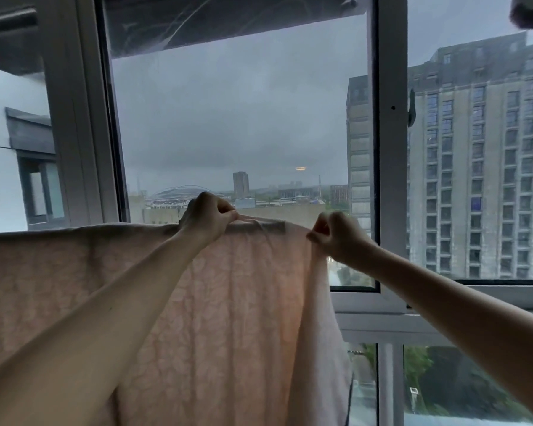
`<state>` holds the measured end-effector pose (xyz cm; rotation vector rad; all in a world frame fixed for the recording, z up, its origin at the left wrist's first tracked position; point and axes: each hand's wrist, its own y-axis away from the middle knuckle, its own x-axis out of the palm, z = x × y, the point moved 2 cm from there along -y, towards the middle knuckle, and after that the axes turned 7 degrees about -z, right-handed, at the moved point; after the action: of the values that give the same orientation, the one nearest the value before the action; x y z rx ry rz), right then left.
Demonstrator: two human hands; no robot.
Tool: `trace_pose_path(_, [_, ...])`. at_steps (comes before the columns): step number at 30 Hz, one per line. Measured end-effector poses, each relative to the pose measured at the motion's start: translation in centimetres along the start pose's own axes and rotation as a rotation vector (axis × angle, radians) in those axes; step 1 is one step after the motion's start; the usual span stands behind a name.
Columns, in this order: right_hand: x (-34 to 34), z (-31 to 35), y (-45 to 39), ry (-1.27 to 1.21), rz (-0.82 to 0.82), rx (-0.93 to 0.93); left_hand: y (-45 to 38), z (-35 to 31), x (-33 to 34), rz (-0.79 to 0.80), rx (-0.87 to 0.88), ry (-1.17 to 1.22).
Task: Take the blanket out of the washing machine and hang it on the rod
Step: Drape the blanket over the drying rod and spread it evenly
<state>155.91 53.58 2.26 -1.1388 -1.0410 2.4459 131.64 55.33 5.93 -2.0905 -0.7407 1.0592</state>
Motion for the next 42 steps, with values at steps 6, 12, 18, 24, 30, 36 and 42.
trace_pose_path(6, [-2.1, 2.7, -1.7, 0.126, -0.339, -0.265, -0.4, -1.4, -0.7, -0.313, 0.026, 0.046])
trace_pose_path(12, [0.4, 1.7, 0.6, 0.145, -0.117, -0.276, -0.7, 1.7, 0.4, -0.018, -0.051, -0.042])
trace_pose_path(18, [0.8, 2.4, 1.6, 0.123, -0.126, -0.317, 1.4, 2.5, -2.0, -0.059, 0.146, 0.158])
trace_pose_path(24, [1.7, 4.3, 1.2, 0.188, -0.206, -0.469, 3.0, 6.2, -3.9, -0.091, 0.179, 0.172])
trace_pose_path(30, [4.1, 7.2, 0.4, 0.31, -0.165, -0.566, 3.2, 10.5, -7.9, -0.092, 0.181, -0.004])
trace_pose_path(36, [7.3, 9.6, -0.1, 0.292, -0.106, -0.556, 2.8, 14.4, -10.8, -0.242, 0.126, -0.148])
trace_pose_path(42, [8.9, 11.9, -1.3, 0.217, -0.116, -0.549, 2.3, 16.9, -12.7, -0.202, 0.198, -0.174])
